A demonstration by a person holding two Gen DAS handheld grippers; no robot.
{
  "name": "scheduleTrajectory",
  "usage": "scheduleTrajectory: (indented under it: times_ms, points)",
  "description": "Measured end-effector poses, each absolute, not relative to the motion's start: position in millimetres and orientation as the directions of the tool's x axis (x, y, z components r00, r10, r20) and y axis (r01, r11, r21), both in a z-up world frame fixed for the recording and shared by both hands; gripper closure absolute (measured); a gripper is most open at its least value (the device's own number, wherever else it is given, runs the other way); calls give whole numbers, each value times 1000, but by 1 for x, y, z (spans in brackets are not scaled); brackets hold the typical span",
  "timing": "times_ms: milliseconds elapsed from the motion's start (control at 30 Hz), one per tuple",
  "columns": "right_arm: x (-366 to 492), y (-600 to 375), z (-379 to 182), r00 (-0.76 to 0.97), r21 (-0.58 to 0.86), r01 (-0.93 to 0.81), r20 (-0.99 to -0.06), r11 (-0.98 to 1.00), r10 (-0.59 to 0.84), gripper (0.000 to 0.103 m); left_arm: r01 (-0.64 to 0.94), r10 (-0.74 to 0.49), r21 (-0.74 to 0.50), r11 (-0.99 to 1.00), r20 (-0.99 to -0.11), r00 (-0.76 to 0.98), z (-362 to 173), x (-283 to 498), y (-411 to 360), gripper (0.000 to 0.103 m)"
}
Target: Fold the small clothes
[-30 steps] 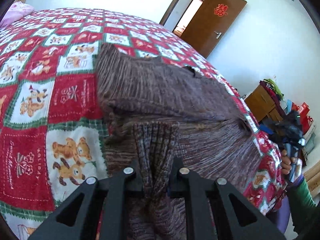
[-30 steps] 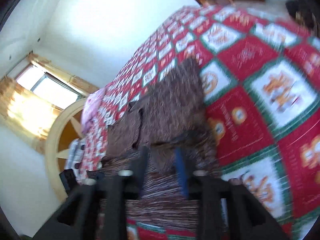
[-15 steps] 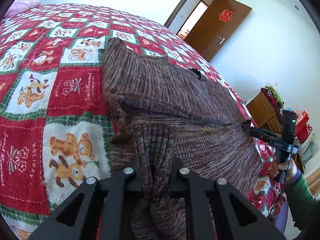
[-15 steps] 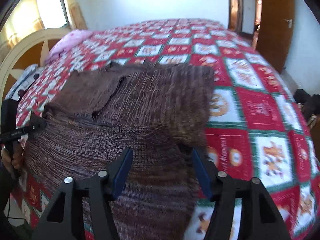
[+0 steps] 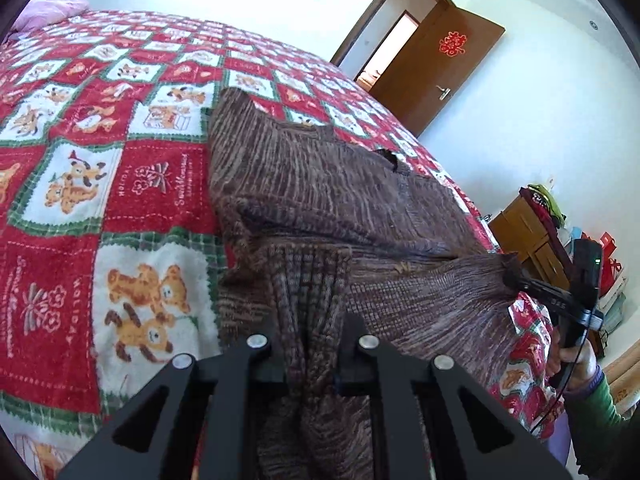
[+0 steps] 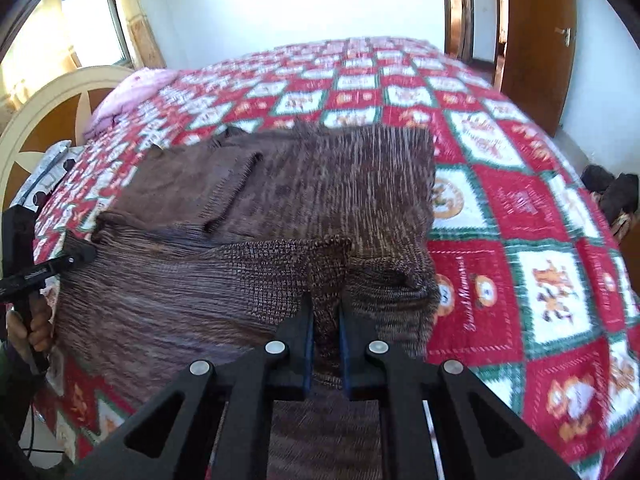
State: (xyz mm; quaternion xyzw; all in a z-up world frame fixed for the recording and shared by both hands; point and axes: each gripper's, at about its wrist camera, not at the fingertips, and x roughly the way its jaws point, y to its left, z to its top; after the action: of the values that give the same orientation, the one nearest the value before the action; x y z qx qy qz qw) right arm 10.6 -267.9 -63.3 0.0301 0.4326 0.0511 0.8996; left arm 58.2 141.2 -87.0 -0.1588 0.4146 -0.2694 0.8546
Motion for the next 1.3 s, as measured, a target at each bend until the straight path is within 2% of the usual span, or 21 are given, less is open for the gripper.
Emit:
scheduleTrajectory:
  times_ms: [267,633,900,1300]
  points:
    - [-21,-265,-19,716,58,-43,-695,997,71,93,378,-576,-436,817,-584,572,-54,46,138,89]
    - [14,-270,16,772,-2,-27,-635,1000,20,93,351,-529,-398,848,-593,607,-28,94,128,90]
    - [56,-275,20,784,-36,-6,-621,999,-17,93,299,-510,-422,856,-598,618,-24,140,126,91]
    - [134,-295,0,773,-38,69,-630,997,-78,93,250,-444,-375,893,-630,637,-24,206,109,92]
